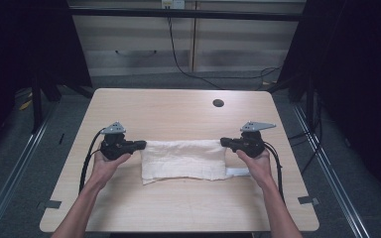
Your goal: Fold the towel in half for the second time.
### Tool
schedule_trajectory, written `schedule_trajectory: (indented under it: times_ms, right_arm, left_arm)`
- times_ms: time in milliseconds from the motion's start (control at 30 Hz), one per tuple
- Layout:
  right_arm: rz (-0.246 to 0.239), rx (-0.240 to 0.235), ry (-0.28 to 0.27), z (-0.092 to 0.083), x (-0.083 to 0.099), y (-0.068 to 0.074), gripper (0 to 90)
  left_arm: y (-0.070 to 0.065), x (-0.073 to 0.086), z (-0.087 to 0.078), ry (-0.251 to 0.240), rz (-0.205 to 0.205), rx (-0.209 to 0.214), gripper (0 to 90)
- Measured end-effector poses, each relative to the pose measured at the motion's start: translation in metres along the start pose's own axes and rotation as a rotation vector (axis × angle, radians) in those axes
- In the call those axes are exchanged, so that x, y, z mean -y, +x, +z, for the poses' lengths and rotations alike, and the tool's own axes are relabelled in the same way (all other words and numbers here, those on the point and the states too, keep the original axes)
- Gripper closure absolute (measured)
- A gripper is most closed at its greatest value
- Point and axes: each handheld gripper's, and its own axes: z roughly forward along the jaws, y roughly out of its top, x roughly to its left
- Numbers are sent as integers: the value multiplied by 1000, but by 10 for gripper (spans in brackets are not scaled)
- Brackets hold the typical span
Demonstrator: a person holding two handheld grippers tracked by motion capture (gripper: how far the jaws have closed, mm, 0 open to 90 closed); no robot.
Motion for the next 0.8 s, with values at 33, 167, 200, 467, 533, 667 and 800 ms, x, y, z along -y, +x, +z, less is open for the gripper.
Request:
schedule_trajectory:
  times_ms: [33,167,200,467,533,667,800]
  right_arm:
    - [-4,-3,0,-1,4,4,872]
    - [-24,-11,1,-6,9,12,872]
    - [-24,-11,1,-6,9,12,872]
    - [-47,-38,0,-20,27,32,870]
    - [-57,-50,12,-21,33,39,870]
    - [-66,-72,38,-23,43,49,868]
    - [-68,-83,60,-24,50,55,868]
  left_arm:
    - [-1,1,0,5,9,-2,876]
    - [-9,8,-1,7,25,2,875]
    - [-9,8,-1,7,25,2,875]
    - [-14,19,-4,9,22,-8,875]
    - [-15,19,-3,11,25,-3,875]
    - [-19,19,-5,10,40,-1,874]
    - [-23,21,-8,16,59,1,873]
